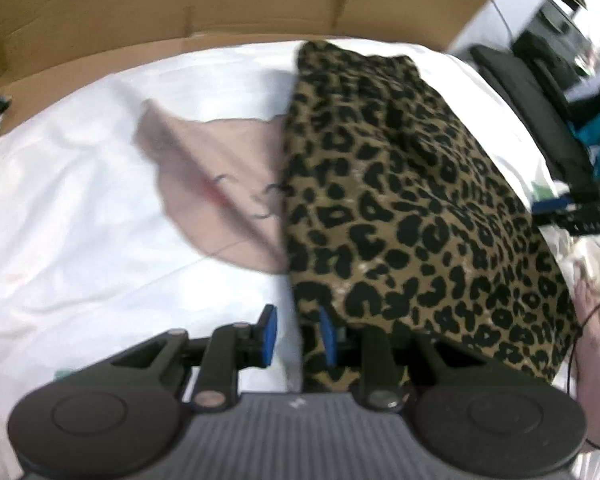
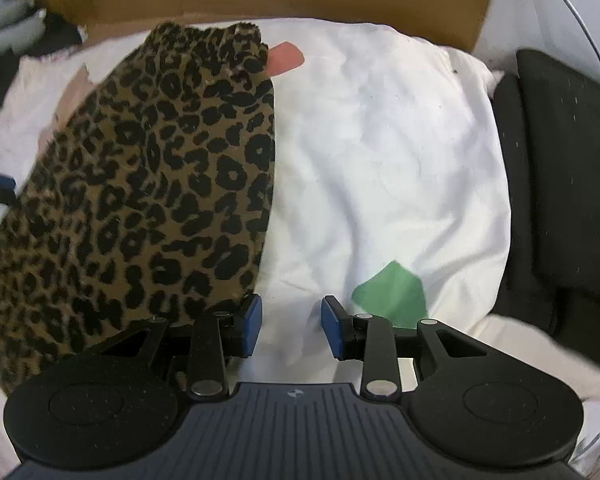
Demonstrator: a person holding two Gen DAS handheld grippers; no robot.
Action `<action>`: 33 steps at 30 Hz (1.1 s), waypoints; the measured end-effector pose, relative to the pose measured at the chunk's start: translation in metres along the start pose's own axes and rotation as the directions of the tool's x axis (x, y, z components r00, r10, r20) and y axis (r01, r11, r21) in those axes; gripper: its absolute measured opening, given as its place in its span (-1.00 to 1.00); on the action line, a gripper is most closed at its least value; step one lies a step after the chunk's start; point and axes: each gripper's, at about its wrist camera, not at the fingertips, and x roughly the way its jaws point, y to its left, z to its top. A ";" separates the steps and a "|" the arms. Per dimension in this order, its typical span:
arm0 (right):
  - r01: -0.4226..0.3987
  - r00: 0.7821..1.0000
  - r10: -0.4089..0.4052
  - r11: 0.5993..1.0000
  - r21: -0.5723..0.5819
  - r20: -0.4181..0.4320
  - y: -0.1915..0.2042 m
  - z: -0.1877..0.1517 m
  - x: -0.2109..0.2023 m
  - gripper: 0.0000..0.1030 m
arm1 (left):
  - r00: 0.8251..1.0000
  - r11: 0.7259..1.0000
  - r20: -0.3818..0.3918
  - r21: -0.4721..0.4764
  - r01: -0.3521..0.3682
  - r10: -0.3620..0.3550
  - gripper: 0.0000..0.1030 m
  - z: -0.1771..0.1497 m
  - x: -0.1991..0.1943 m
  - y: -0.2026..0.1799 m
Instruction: Fold clothes
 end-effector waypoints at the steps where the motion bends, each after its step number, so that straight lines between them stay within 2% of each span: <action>1: -0.012 1.000 0.012 1.000 0.014 0.005 0.000 -0.002 -0.002 -0.23 | 1.000 1.000 0.001 -0.015 -0.006 0.006 -0.49 -0.002 -0.003 0.003; 4: -0.039 0.999 0.038 0.999 0.034 0.021 0.002 -0.005 -0.012 -0.23 | 1.000 0.998 0.002 -0.063 -0.027 0.027 -0.32 -0.009 -0.015 0.013; 8: -0.102 0.994 0.099 0.991 0.090 0.035 0.002 -0.009 -0.024 -0.22 | 0.999 0.994 -0.005 -0.098 -0.052 0.051 -0.21 -0.023 -0.029 0.025; 14: -0.102 0.995 0.102 0.987 0.121 0.006 0.003 -0.018 -0.031 -0.21 | 0.998 0.983 -0.057 -0.179 -0.028 0.018 -0.12 -0.048 -0.038 0.044; 16: -0.112 0.994 0.114 0.983 0.149 -0.003 0.001 -0.021 -0.033 -0.11 | 0.997 0.978 -0.073 -0.207 -0.021 0.006 -0.02 -0.057 -0.041 0.051; 19: -0.107 0.994 0.110 0.983 0.151 -0.008 0.002 -0.028 -0.034 -0.07 | 0.994 0.971 -0.109 -0.240 -0.014 -0.013 -0.01 -0.071 -0.040 0.058; 21: -0.120 0.992 0.127 0.980 0.160 -0.029 0.002 -0.033 -0.032 0.02 | 0.992 0.965 -0.120 -0.261 0.009 -0.041 0.02 -0.079 -0.039 0.058; 24: -0.132 0.988 0.143 0.978 0.162 -0.058 0.005 -0.041 -0.032 0.03 | 0.990 0.959 -0.124 -0.281 0.027 -0.064 0.13 -0.089 -0.039 0.056; 28: -0.167 0.978 0.185 0.970 0.180 -0.092 0.008 -0.053 -0.030 0.03 | 0.986 0.957 -0.132 -0.285 0.058 -0.099 0.13 -0.099 -0.034 0.052; 33: -0.202 0.968 0.227 0.959 0.198 -0.111 0.008 -0.064 -0.025 0.02 | 0.979 0.958 -0.170 -0.279 0.059 -0.110 0.13 -0.114 -0.025 0.050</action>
